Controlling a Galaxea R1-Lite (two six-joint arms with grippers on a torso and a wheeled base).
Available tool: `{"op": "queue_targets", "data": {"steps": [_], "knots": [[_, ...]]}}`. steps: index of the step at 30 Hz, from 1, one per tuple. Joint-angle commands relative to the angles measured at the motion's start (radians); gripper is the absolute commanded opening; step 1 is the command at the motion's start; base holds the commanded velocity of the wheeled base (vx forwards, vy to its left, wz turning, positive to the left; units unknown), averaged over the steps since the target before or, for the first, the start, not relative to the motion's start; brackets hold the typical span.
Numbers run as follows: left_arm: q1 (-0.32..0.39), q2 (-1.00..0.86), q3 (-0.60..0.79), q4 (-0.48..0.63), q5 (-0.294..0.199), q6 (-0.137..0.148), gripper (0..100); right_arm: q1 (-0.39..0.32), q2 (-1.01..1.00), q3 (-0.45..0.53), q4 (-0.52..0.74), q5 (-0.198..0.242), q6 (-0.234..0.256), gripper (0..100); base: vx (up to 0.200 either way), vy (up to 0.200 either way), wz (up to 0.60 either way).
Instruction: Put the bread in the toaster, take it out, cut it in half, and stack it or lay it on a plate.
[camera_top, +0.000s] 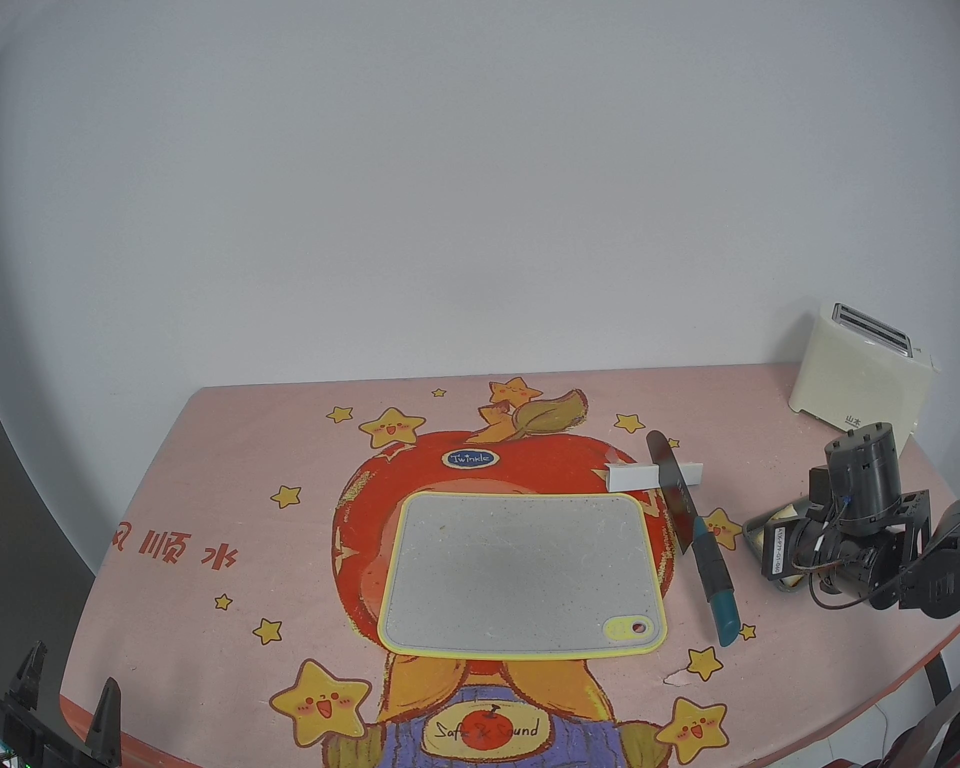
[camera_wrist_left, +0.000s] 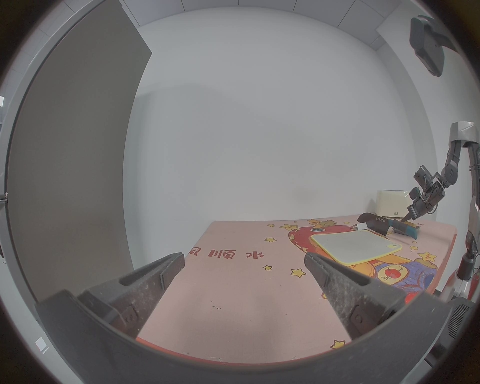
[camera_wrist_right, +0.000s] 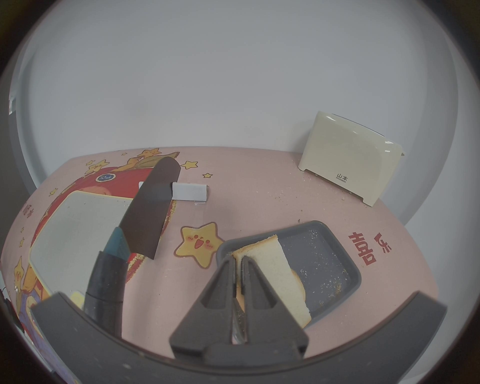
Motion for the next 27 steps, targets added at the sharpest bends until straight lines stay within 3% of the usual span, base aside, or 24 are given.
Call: {"op": "queue_targets", "data": {"steps": [1, 27], "knots": [[0.0, -0.01, 0.018, 0.0, 0.001, -0.002, 100, -0.017, 0.029, 0.0, -0.001, 0.0, -0.002, 0, 0.0, 0.0, 0.0], [0.0, -0.01, 0.018, 0.0, 0.001, -0.002, 100, -0.046, 0.047, 0.003, -0.044, 0.0, -0.021, 0, 0.0, 0.0, 0.0]]}}
